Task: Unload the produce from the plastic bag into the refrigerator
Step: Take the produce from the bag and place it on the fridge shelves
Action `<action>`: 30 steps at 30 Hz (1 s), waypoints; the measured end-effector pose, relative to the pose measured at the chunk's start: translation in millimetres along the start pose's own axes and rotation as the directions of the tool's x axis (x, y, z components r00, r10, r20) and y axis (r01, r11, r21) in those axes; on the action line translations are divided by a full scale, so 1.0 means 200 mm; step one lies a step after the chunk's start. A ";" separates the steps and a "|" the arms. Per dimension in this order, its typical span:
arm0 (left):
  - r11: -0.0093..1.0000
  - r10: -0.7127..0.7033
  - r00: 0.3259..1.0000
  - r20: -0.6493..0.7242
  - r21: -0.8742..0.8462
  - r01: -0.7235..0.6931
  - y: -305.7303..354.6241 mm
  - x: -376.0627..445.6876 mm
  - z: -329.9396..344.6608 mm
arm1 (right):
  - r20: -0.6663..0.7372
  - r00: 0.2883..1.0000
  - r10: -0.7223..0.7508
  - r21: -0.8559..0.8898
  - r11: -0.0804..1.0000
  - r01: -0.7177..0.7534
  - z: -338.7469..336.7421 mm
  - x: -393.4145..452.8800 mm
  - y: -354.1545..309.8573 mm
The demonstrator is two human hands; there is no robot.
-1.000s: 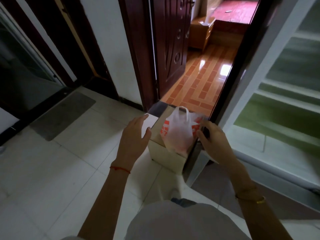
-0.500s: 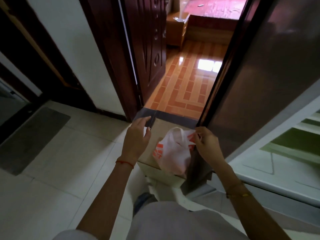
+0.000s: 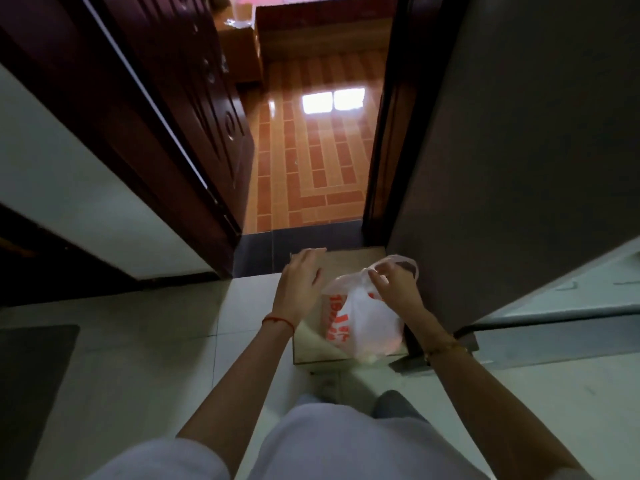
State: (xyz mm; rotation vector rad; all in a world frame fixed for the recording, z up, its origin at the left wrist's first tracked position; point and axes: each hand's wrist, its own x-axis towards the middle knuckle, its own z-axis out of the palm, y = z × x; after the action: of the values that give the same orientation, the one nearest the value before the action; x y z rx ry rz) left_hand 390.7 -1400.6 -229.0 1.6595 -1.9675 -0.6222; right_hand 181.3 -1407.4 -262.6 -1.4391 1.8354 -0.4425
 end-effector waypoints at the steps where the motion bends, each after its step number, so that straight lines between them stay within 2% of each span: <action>1: 1.000 0.013 0.999 0.029 0.009 -0.013 -0.02 0.02 0.00 | -0.006 0.999 0.034 0.022 0.999 -0.034 0.02 0.01 -0.01; 6: 0.999 0.038 0.991 0.130 0.006 -0.039 -0.13 0.12 0.08 | -0.012 0.986 0.167 0.118 0.979 -0.165 0.15 0.07 -0.01; 8: 0.999 0.033 0.990 0.140 -0.002 -0.033 -0.16 0.15 0.12 | 0.009 0.979 0.203 0.233 0.952 -0.200 0.21 0.07 0.00; 11: 0.999 0.023 0.986 0.164 -0.034 -0.017 -0.19 0.18 0.17 | 0.071 0.954 0.290 0.516 0.808 -0.284 0.27 0.07 0.01; 14: 0.998 0.052 0.980 0.194 -0.051 -0.043 -0.20 0.21 0.21 | 0.149 0.920 0.362 0.632 0.681 -0.370 0.29 0.07 0.03; 17: 0.996 0.081 0.968 0.239 -0.059 -0.069 -0.20 0.24 0.25 | 0.138 0.884 0.446 0.653 0.630 -0.420 0.29 0.06 0.08; 21: 0.993 0.113 0.937 0.332 -0.053 -0.101 -0.18 0.30 0.33 | -0.003 0.855 0.518 0.588 0.693 -0.418 0.21 -0.02 0.14; 26: 0.981 0.187 0.872 0.453 -0.042 -0.188 -0.08 0.39 0.46 | -0.066 0.822 0.565 0.608 0.676 -0.416 0.15 -0.08 0.22; 30: 0.957 0.232 0.806 0.544 0.019 -0.288 -0.05 0.46 0.61 | -0.176 0.788 0.589 0.599 0.700 -0.389 0.13 -0.07 0.29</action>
State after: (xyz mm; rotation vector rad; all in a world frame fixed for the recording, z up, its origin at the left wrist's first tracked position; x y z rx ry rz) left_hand 307.6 -1488.7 -323.2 1.3150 -2.6088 -0.9741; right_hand 163.4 -1372.4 -314.2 -0.4506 2.0625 -0.8943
